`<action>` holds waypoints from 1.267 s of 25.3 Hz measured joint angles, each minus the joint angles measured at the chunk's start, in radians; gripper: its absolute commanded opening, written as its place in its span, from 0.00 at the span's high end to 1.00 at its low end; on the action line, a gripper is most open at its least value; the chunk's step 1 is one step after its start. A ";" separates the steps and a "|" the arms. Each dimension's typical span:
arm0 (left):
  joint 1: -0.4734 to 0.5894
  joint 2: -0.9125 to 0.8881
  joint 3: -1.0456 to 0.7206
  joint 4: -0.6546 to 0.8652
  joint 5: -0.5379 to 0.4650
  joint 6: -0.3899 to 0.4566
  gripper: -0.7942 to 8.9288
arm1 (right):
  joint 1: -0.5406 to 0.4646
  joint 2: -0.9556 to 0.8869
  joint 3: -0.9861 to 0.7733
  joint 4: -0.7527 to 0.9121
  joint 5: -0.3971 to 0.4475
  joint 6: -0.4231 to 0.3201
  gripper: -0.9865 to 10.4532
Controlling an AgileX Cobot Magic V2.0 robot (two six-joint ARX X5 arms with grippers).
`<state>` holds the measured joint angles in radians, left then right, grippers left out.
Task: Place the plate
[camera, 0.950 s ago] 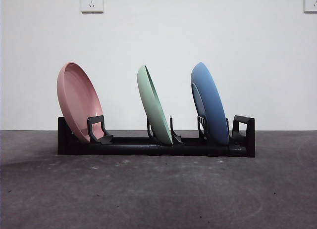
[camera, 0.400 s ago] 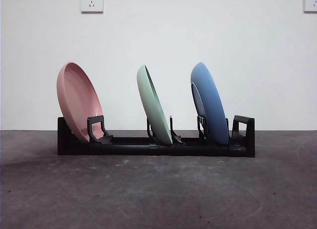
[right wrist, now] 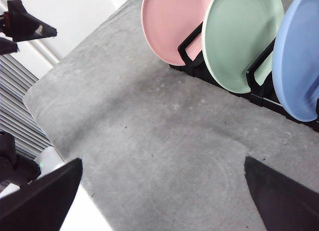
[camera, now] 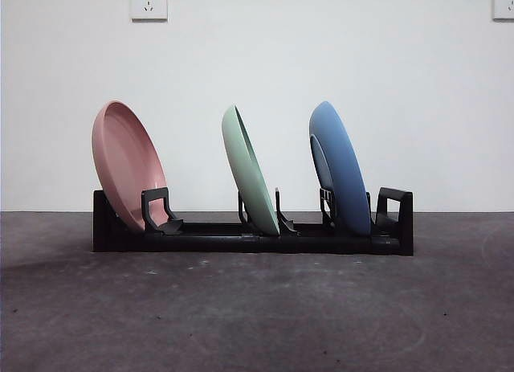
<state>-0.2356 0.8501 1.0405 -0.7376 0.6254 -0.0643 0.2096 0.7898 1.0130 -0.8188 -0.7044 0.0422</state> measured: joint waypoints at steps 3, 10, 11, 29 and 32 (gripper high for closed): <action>-0.008 0.000 0.000 -0.005 0.000 -0.003 0.40 | 0.000 0.004 0.000 0.015 0.000 0.021 0.46; -0.017 0.000 0.000 -0.006 0.000 -0.002 0.40 | 0.000 0.092 0.000 0.066 0.000 0.083 0.46; -0.017 0.000 0.000 -0.006 0.000 -0.002 0.40 | 0.000 0.112 0.000 0.075 0.000 0.091 0.46; -0.017 0.000 0.000 -0.022 0.000 -0.003 0.40 | 0.083 0.783 0.376 0.315 0.159 0.113 0.46; -0.017 0.000 0.000 -0.038 0.000 -0.003 0.40 | 0.083 0.840 0.379 0.397 0.161 0.113 0.49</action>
<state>-0.2523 0.8501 1.0405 -0.7757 0.6254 -0.0669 0.2928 1.6295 1.3922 -0.4217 -0.5438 0.1547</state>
